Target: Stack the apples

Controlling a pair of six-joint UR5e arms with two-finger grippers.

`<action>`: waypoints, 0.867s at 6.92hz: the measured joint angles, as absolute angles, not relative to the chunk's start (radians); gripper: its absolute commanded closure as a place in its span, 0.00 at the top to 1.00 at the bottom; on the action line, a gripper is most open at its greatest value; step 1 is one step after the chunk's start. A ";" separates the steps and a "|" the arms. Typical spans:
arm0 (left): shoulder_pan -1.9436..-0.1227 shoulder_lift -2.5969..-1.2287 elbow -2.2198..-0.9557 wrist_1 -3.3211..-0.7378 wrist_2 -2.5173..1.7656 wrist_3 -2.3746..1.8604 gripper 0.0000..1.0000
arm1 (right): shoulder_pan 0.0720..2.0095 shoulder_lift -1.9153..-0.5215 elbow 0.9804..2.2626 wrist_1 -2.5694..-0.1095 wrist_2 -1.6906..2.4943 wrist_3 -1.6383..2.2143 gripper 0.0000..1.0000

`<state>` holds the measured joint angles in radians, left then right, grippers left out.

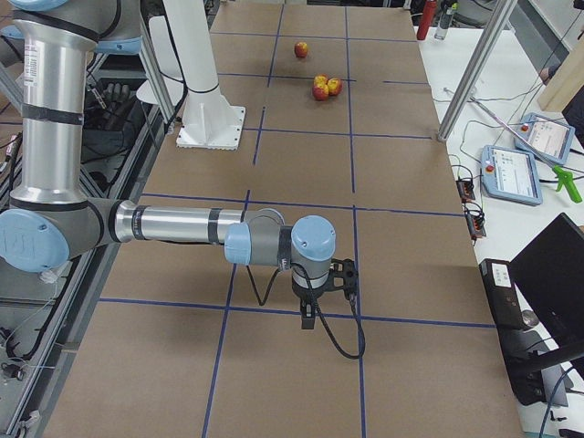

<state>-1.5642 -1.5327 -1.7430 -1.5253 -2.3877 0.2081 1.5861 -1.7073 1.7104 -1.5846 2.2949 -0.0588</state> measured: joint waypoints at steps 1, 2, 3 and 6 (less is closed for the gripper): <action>-1.499 -1.528 -1.747 -1.585 -2.418 0.128 1.00 | 1.586 -1.707 1.710 -1.585 2.295 -0.059 1.00; -1.419 -1.517 -1.753 -1.669 -2.441 0.008 1.00 | 1.586 -1.707 1.710 -1.585 2.295 -0.059 1.00; -1.336 -1.496 -1.758 -1.796 -2.445 -0.149 1.00 | 1.586 -1.707 1.710 -1.585 2.295 -0.059 1.00; -1.059 -1.348 -1.757 -2.303 -2.293 -0.658 1.00 | 1.586 -1.707 1.710 -1.585 2.295 -0.060 1.00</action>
<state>-1.0589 -1.3479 -1.7567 -2.3033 -2.2927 -0.6578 1.5861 -1.7073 1.7104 -1.5846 2.2949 -0.0598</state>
